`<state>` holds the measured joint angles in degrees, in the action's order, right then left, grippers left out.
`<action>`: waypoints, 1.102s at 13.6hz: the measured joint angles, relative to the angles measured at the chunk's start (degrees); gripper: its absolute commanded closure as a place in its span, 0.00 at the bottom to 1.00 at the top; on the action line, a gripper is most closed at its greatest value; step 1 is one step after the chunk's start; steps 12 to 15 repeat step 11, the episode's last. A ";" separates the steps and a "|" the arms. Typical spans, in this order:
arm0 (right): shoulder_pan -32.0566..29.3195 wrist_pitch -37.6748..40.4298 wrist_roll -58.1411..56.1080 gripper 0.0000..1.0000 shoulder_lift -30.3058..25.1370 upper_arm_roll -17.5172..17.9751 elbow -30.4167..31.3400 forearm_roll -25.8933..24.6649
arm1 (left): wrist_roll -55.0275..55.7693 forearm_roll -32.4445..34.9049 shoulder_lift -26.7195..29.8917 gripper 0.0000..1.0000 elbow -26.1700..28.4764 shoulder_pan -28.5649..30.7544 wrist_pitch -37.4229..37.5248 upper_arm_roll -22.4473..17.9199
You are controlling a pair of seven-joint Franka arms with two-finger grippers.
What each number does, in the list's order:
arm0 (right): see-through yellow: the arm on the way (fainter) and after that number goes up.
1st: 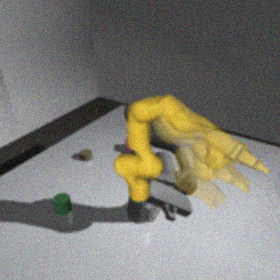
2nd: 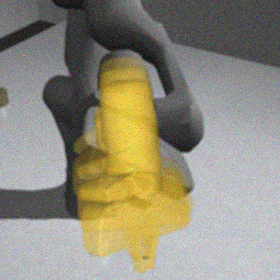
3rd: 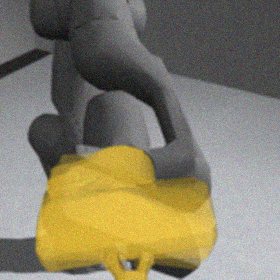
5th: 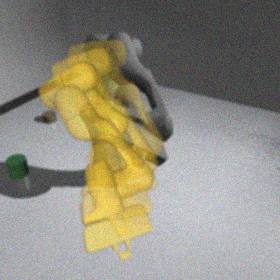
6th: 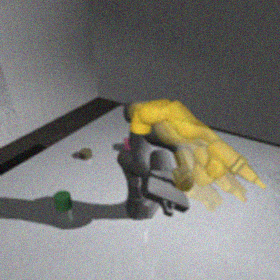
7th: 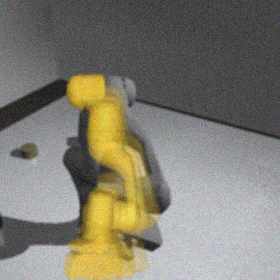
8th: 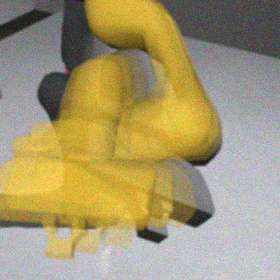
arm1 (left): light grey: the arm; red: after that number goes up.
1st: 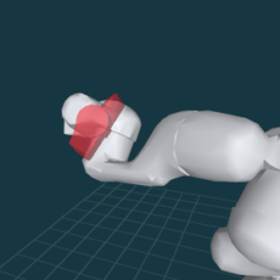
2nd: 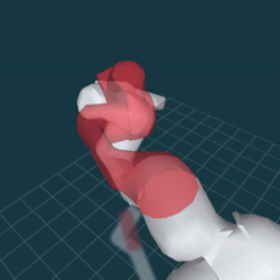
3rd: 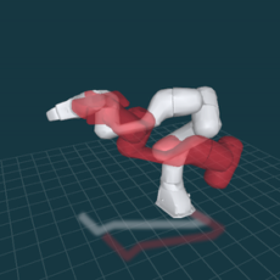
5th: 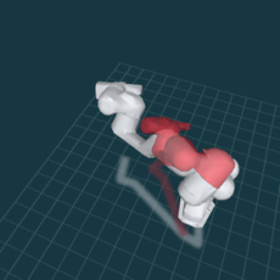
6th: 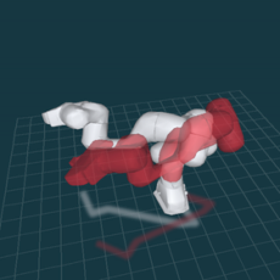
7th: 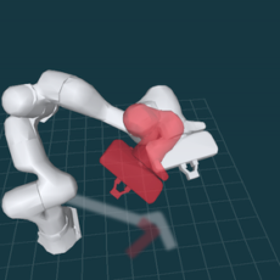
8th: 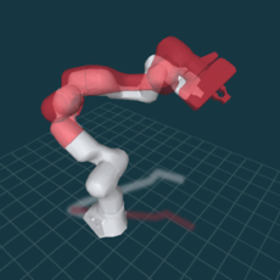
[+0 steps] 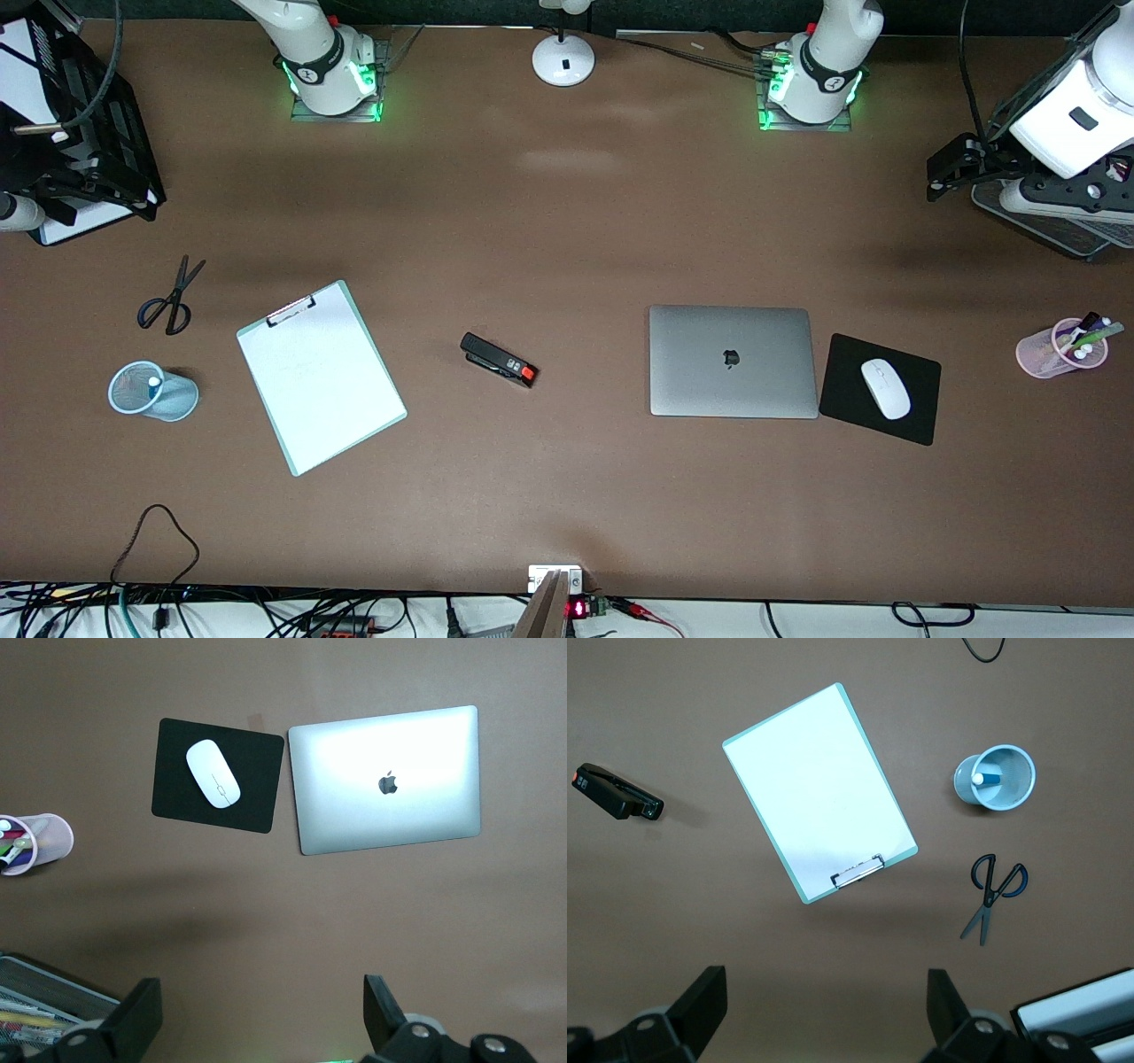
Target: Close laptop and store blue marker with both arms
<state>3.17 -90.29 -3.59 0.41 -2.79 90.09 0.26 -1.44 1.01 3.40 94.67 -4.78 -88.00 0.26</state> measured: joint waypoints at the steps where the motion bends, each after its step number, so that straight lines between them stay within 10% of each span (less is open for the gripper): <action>1: -0.08 0.12 0.00 0.00 -0.12 -0.07 -0.01 0.00 | 0.00 0.00 -0.01 0.00 0.00 0.00 0.00 0.00; 15: -0.45 2.03 -0.09 0.00 -0.25 -0.35 -0.02 0.00 | 0.00 0.00 -0.23 0.00 0.00 0.00 0.00 0.00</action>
